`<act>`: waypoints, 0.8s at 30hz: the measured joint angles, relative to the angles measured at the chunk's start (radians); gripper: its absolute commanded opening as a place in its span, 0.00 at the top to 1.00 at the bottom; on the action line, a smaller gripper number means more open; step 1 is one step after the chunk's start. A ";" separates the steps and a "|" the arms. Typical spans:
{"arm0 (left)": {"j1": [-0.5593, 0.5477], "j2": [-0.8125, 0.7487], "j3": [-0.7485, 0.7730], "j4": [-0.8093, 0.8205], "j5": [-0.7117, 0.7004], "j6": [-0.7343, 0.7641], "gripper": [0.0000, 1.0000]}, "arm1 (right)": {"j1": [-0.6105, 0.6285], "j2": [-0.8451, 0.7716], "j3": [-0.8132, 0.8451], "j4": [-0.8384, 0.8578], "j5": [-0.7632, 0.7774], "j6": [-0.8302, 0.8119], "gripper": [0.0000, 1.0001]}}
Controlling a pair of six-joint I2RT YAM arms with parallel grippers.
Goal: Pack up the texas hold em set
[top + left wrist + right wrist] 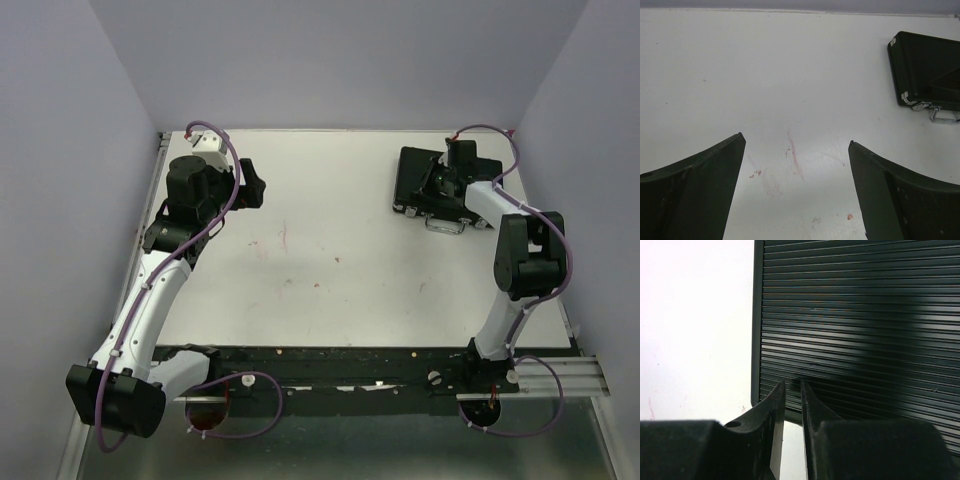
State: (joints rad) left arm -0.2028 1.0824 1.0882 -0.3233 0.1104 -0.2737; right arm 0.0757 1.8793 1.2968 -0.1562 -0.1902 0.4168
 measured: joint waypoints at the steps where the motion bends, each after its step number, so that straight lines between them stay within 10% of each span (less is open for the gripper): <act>1: 0.000 0.000 0.000 0.000 -0.001 0.000 0.01 | 0.000 -0.002 0.001 -0.003 0.002 -0.002 0.68; 12: 0.000 0.000 0.000 0.001 -0.003 0.005 0.01 | 0.000 -0.126 0.007 -0.124 0.121 -0.040 0.40; 24: 0.000 -0.085 -0.064 0.064 -0.003 0.040 0.01 | -0.031 -0.481 -0.011 -0.167 0.248 -0.081 0.38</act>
State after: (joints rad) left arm -0.2031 0.9974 1.0241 -0.2588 0.1074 -0.2340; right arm 0.0452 1.3979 1.2858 -0.3233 0.0578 0.3359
